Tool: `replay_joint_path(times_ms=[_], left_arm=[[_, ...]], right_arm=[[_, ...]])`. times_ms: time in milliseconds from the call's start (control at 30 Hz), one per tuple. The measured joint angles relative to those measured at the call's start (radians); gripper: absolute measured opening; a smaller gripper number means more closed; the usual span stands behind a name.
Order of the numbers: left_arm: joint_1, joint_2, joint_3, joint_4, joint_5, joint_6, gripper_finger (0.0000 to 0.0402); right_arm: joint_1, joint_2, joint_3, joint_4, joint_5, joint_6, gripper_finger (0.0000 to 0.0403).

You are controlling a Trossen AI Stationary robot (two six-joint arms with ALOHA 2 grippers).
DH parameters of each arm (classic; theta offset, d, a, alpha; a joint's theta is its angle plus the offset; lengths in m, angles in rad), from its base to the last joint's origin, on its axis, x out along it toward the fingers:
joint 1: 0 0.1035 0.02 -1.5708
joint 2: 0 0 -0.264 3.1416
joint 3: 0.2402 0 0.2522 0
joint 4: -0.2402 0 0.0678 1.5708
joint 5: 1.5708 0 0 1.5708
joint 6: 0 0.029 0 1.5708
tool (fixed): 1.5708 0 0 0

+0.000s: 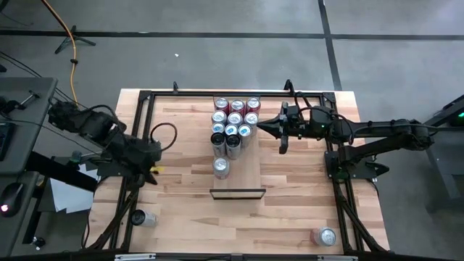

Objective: Place canned beverage on shelf
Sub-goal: Put the white pink soda can on the shelf aligned with the other white pink soda cans

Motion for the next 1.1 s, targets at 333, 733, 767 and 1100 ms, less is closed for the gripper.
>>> replay_joint_path(times_ms=[333,733,767,1100], left_arm=[[-0.213,0.004,-0.029,0.009,-0.008,-0.324,0.0252],[-0.412,0.099,-0.031,-0.164,-0.027,-0.897,0.0278],[-0.430,0.112,-0.031,-0.172,-0.020,-0.953,0.0278],[-0.579,0.237,-0.031,-0.046,0.058,-1.406,0.0278]], right_arm=[[0.000,0.000,0.000,-0.034,0.000,0.000,0.0000],[0.000,0.000,0.000,-0.053,0.000,0.000,0.0000],[0.000,0.000,0.000,-0.053,0.000,0.000,0.0000],[0.000,0.000,0.000,-0.090,0.002,0.000,0.0000]])
